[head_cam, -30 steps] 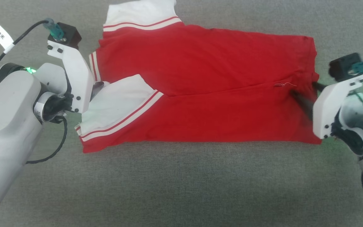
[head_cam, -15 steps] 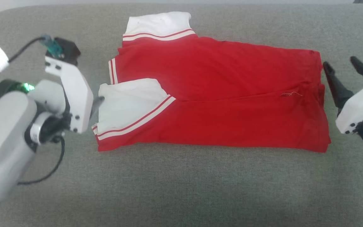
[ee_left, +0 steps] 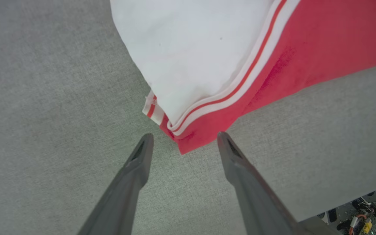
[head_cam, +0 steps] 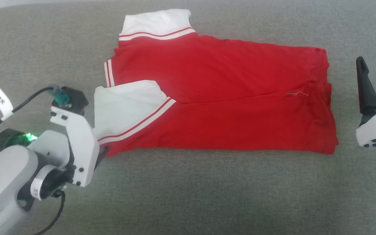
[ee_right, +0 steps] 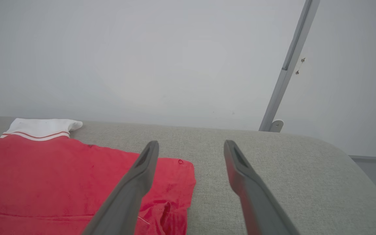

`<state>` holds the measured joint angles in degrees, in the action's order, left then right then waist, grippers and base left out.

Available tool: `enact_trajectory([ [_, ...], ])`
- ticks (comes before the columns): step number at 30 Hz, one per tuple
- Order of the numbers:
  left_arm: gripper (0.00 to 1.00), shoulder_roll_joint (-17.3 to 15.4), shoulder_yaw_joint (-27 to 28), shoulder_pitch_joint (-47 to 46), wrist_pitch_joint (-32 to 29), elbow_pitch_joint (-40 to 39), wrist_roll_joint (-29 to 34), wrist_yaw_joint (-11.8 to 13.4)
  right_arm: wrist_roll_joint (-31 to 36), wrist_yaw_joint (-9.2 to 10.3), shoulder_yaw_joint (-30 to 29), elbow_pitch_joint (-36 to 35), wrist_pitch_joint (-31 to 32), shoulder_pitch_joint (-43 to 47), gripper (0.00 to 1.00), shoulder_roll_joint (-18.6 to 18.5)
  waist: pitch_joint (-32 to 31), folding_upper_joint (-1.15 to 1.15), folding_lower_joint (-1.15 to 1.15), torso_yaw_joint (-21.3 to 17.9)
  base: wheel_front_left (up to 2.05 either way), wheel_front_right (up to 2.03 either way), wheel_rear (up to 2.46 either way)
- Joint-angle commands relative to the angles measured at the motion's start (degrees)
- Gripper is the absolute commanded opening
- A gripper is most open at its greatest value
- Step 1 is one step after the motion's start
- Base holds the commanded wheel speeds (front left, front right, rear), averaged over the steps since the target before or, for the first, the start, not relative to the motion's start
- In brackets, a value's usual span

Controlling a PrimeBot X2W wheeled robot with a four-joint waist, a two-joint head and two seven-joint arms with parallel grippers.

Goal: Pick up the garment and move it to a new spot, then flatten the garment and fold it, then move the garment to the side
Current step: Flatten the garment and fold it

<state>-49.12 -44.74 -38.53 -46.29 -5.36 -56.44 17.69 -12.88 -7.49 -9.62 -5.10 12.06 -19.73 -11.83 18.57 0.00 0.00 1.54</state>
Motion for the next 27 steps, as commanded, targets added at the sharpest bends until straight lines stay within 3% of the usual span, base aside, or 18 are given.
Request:
enact_trajectory([
  [1, 1.00, -0.32, -0.03, 0.91, 0.20, -0.03, -0.01, 0.32, 0.30, 0.00, -0.23, -0.66, -0.39, 0.66, 1.00, 0.57, 0.39, 0.00, 0.00, -0.41, 0.00, 0.00, 0.00],
  [6, 1.00, 0.38, 0.08, 2.23, 2.71, 2.94, 0.38, -0.04, 0.51, 0.00, -0.09, -2.09, -0.12, 1.58, 1.00, 2.21, 1.40, 0.00, 0.00, -1.57, 0.00, 0.00, 0.00],
  [18, 1.00, 5.55, -0.35, 1.93, 6.15, 14.98, -0.87, -1.71, -0.02, 0.00, 1.17, -2.94, 1.97, 2.93, 1.00, 2.69, 2.57, 0.00, 0.00, -3.09, 0.00, 0.00, 0.00],
  [19, 0.93, 6.08, -0.70, 2.11, 5.69, 16.19, -1.07, -1.82, -0.39, 0.00, 1.39, -2.90, 2.36, 2.95, 1.00, 2.64, 2.55, 0.00, 0.00, -3.14, 0.00, 0.00, 0.00],
  [20, 0.00, 6.53, -0.97, 2.22, 5.42, 17.16, -1.33, -2.12, -0.73, 0.00, 1.62, -2.76, 2.86, 3.09, 1.00, 2.57, 2.50, 0.00, 0.00, -3.16, 0.00, 0.00, 0.00],
  [27, 0.00, 8.17, -1.65, 2.22, 4.90, 19.89, -2.58, -3.80, -4.18, 0.00, 3.49, -1.48, 9.59, 5.13, 1.00, 1.00, 2.15, 0.00, 0.00, -2.65, 0.00, 0.00, 0.00],
])
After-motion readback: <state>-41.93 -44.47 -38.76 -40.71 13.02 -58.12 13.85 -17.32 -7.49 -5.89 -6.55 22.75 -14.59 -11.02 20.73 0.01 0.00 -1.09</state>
